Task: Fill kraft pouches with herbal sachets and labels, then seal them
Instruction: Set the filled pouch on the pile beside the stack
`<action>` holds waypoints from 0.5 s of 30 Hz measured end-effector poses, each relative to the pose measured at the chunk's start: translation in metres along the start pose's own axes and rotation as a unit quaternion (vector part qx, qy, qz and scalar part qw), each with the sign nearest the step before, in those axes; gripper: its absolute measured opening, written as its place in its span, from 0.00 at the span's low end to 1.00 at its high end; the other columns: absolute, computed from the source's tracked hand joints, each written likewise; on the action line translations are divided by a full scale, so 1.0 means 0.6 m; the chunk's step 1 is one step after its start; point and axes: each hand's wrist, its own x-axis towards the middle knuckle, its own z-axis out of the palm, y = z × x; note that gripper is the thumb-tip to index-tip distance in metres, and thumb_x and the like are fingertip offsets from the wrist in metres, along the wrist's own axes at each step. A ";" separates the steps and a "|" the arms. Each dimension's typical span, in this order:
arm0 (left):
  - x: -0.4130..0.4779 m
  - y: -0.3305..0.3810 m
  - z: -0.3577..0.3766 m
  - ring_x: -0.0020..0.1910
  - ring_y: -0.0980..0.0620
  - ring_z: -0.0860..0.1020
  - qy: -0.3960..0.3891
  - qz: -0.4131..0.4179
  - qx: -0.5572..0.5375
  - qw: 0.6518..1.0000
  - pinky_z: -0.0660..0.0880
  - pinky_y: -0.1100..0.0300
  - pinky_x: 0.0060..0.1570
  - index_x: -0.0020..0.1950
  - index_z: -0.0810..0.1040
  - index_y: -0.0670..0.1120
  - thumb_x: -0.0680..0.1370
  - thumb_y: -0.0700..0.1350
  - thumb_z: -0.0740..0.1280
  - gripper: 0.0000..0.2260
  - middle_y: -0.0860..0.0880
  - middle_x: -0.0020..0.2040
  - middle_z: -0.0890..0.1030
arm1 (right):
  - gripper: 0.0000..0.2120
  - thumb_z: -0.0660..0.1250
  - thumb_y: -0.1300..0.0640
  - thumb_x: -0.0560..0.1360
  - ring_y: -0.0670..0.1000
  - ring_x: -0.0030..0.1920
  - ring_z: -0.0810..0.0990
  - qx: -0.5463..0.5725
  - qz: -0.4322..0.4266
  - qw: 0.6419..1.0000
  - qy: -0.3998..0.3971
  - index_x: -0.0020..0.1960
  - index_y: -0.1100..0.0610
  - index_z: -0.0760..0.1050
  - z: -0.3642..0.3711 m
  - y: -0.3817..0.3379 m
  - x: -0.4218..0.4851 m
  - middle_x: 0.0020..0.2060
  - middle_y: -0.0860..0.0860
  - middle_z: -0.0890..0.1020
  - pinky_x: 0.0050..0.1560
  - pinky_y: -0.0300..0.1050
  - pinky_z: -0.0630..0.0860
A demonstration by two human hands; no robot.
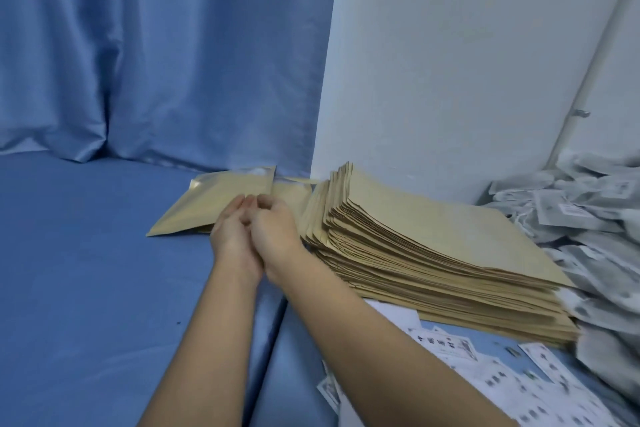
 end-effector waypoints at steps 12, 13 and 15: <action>-0.221 -0.126 0.103 0.30 0.57 0.74 0.035 -0.098 0.019 0.994 0.65 0.69 0.28 0.41 0.74 0.46 0.77 0.35 0.55 0.11 0.51 0.35 0.78 | 0.15 0.60 0.54 0.75 0.57 0.61 0.73 -0.641 -0.054 0.762 0.081 0.61 0.58 0.69 -0.347 -0.043 -0.134 0.56 0.55 0.76 0.66 0.50 0.63; -0.227 -0.142 0.102 0.31 0.56 0.73 0.062 -0.112 0.029 0.991 0.65 0.68 0.28 0.40 0.73 0.45 0.78 0.36 0.55 0.10 0.51 0.37 0.77 | 0.11 0.60 0.55 0.75 0.57 0.57 0.75 -0.670 -0.053 0.738 0.066 0.57 0.57 0.69 -0.361 -0.034 -0.146 0.52 0.53 0.77 0.66 0.50 0.63; -0.236 -0.170 0.096 0.34 0.55 0.73 0.103 -0.128 0.044 0.985 0.66 0.66 0.30 0.44 0.74 0.43 0.79 0.39 0.56 0.08 0.49 0.40 0.77 | 0.10 0.60 0.60 0.75 0.56 0.52 0.77 -0.695 -0.113 0.706 0.078 0.55 0.55 0.72 -0.386 -0.019 -0.166 0.49 0.52 0.80 0.61 0.46 0.65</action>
